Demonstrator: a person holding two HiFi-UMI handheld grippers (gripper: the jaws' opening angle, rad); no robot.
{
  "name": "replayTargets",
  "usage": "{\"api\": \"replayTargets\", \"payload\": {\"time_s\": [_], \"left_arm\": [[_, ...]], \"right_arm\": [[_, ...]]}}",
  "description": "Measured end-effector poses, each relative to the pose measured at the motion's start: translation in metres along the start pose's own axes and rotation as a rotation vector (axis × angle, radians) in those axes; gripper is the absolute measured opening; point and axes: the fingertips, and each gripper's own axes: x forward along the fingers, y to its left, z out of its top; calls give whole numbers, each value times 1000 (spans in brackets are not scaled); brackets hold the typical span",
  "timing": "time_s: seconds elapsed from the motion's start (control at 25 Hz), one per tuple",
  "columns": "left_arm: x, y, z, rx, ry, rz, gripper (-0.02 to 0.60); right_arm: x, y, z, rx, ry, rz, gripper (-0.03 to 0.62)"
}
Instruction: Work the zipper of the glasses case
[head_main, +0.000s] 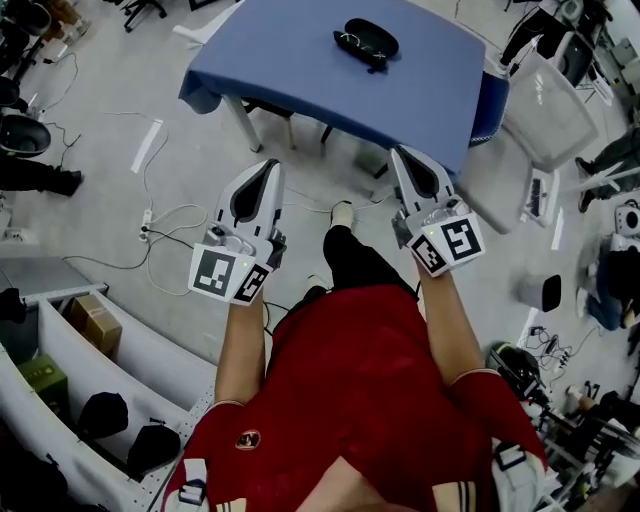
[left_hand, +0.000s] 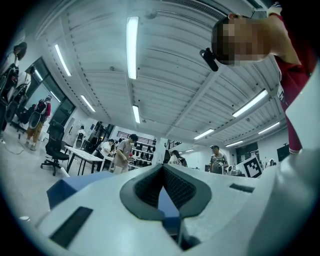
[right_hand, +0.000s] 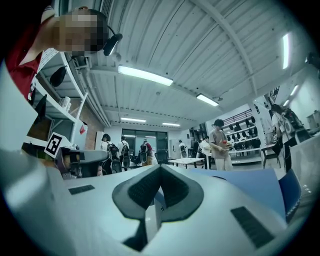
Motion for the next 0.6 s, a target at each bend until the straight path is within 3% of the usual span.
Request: {"api": "replayTargets", "payload": {"time_s": [0.32, 0.6], "left_arm": [[62, 28, -5, 45, 48, -30, 8], [137, 59, -20, 60, 100, -58, 8]], "right_arm": [[43, -47, -8, -18, -16, -28, -6], [85, -118, -13, 10, -26, -77, -6]]}}
